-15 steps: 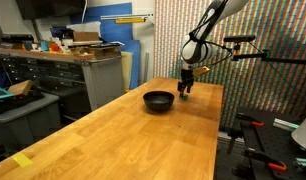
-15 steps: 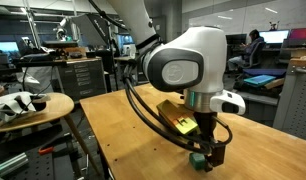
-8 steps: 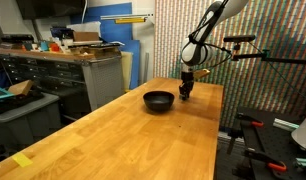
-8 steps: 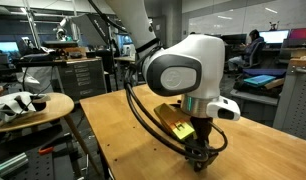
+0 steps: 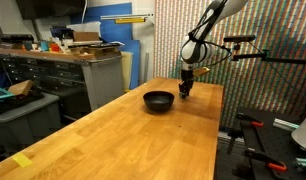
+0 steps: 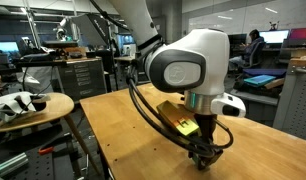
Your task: Put the green cube inside the black bowl
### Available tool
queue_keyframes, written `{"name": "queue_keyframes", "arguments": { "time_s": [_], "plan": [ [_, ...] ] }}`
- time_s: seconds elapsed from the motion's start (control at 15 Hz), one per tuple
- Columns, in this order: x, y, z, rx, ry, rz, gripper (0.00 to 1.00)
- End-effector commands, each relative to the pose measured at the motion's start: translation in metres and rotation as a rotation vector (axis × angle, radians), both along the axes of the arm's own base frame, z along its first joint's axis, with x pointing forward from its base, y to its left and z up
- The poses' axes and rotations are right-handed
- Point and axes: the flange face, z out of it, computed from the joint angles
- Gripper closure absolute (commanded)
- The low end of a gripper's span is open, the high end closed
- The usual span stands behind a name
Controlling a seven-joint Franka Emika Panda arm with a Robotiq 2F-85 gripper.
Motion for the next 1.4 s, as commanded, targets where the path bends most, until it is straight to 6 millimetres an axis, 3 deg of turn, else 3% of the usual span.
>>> {"name": "queue_keyframes", "arguments": {
  "time_s": [0.0, 0.4, 0.87, 1.07, 1.33],
  "plan": [
    [0.011, 0.000, 0.035, -0.009, 0.000, 0.009, 0.81],
    [0.037, 0.020, 0.092, -0.035, -0.017, 0.051, 0.81],
    [0.066, 0.078, 0.156, -0.058, -0.017, 0.156, 0.82],
    [0.075, 0.107, 0.163, -0.044, -0.013, 0.195, 0.82],
    [0.080, 0.141, 0.148, -0.023, 0.005, 0.232, 0.82]
  ]
}}
